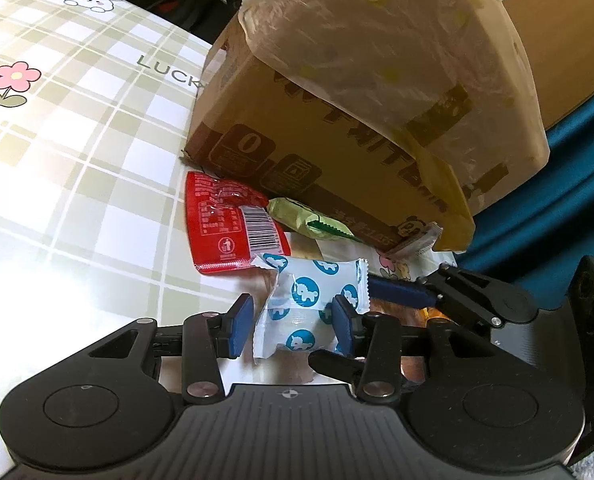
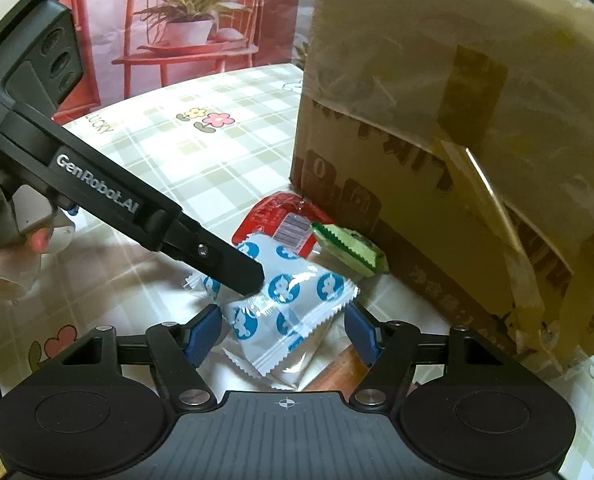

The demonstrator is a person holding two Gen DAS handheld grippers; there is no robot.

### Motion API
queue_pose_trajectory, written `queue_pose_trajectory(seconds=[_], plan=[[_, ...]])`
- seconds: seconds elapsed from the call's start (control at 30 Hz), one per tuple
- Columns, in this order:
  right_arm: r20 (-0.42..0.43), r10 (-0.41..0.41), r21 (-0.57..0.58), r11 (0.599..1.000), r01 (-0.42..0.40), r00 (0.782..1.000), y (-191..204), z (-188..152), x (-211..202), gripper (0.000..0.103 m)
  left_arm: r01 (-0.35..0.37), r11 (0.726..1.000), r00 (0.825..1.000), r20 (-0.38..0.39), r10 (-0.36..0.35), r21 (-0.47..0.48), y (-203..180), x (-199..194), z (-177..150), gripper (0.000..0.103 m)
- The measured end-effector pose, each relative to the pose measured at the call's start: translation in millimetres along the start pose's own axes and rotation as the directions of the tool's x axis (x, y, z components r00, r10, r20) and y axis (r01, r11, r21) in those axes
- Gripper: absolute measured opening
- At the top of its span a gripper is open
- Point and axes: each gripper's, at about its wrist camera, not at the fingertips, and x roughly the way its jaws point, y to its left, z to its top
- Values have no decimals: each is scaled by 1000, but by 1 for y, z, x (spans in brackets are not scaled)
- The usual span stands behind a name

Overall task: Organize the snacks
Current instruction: 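Close both grippers on the blue-and-white snack and lift it, then carry the blue-and-white snack into the box and open both grippers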

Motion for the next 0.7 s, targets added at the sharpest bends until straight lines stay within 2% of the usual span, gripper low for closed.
queue_pose_trajectory(seconds=[0.13,0.2,0.27,0.5,0.7], plan=[[4,8,23,1000,-8,1000,1,-1,1,54,0,1000,1000,4,0,1,2,-3,0,41],[19,12,10,1000,-12,1000,5,0,-2,44,2,1000,1000,9,-2,-4,2,-4,0,39],[26,5,-5,1000,-5,1000,9,1,-5,42,1,1000,1000,9,-1,-9,3,-5,0,39],[37,3,6,1000,-3,999,8,-1,-10,36,-13,999,1000,7,13,33,-5,-7,-1,38],[98,-19,7,1000,18,995,8,2,-31,35,-14,996,999,43,11,87,-27,-21,7,38]])
